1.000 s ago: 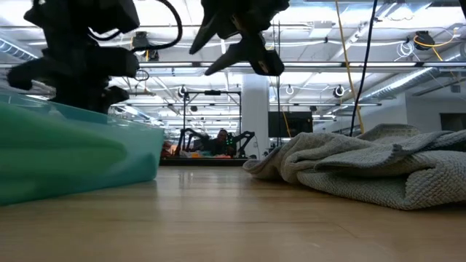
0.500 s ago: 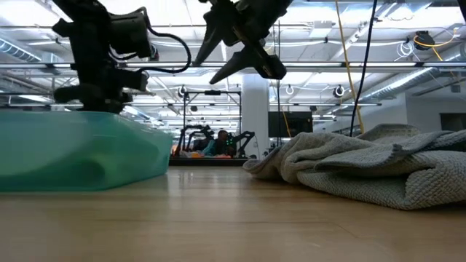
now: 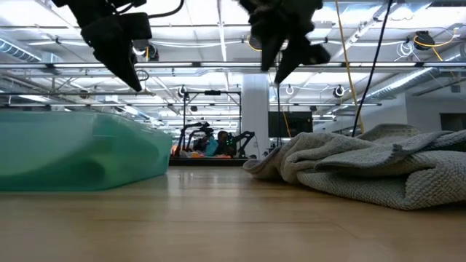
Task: Fold microfiber towels
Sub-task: Fold the top gray microfiber cloth
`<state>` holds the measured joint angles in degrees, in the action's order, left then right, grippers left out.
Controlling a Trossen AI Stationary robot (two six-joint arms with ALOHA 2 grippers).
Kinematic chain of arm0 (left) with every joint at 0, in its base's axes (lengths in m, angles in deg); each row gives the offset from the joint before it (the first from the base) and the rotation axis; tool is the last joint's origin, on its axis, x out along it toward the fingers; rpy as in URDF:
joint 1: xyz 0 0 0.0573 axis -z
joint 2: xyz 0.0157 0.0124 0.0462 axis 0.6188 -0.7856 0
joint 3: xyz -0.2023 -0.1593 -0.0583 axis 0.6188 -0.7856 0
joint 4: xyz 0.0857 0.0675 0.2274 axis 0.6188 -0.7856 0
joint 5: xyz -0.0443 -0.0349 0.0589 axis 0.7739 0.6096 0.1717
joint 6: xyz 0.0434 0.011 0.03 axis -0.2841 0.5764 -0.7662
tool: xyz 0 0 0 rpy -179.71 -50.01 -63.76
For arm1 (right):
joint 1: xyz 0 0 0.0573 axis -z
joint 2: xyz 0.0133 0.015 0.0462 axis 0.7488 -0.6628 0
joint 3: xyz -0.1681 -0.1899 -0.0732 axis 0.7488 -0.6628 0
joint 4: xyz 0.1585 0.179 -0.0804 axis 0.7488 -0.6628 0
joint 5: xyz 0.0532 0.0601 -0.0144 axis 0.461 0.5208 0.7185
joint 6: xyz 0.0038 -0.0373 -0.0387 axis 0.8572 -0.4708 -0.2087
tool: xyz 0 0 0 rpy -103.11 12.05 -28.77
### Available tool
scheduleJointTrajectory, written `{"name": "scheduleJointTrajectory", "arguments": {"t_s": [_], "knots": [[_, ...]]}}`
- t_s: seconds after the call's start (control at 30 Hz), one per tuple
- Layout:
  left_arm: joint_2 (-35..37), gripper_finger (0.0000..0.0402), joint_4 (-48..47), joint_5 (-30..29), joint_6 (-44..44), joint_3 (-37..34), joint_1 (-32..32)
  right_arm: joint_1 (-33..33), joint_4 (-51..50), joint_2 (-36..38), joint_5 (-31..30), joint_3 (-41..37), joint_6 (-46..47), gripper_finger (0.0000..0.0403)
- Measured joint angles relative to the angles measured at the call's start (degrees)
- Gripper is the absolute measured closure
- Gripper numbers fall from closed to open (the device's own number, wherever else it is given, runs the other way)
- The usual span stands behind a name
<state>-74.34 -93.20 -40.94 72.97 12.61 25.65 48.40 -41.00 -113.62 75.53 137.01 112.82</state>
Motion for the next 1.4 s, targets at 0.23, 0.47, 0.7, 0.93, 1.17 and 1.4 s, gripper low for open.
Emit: {"name": "scheduleJointTrajectory", "arguments": {"t_s": [0.23, 0.47, 0.7, 0.93, 1.17, 1.4], "knots": [[0.2, 0.0337, 0.1, 0.0, 13.9, 0.0, 0.1, -0.4, -11.4, 5.8, 1.1, 0.0, -18.0, 0.0259], [0.2, 0.0337, 2.6, 0.0, 28.2, 0.0, 2.3, -1.9, -15.4, 10.1, 1.6, -0.5, -29.7, 0.0259], [-0.2, 0.0337, 4.2, 0.6, 37.8, 2.3, 7.3, -4.5, -6.9, 17.7, 1.9, -12.2, -32.2, 0.0259], [-1.1, 0.0337, 4.9, -1.1, 48.8, 4.8, 13.0, -6.8, 2.1, 27.8, 6.1, -27.9, -28.9, 0.0259], [-4.6, 0.0337, 3.9, -1.7, 55.3, 9.3, 18.9, -10.9, 10.0, 34.8, 10.5, -38.6, -25.0, 0.0259], [-11.1, 0.0337, 3.9, -4.0, 59.5, 15.5, 25.1, -16.3, 15.4, 36.2, 7.0, -42.7, -20.2, 0.0245]]}}
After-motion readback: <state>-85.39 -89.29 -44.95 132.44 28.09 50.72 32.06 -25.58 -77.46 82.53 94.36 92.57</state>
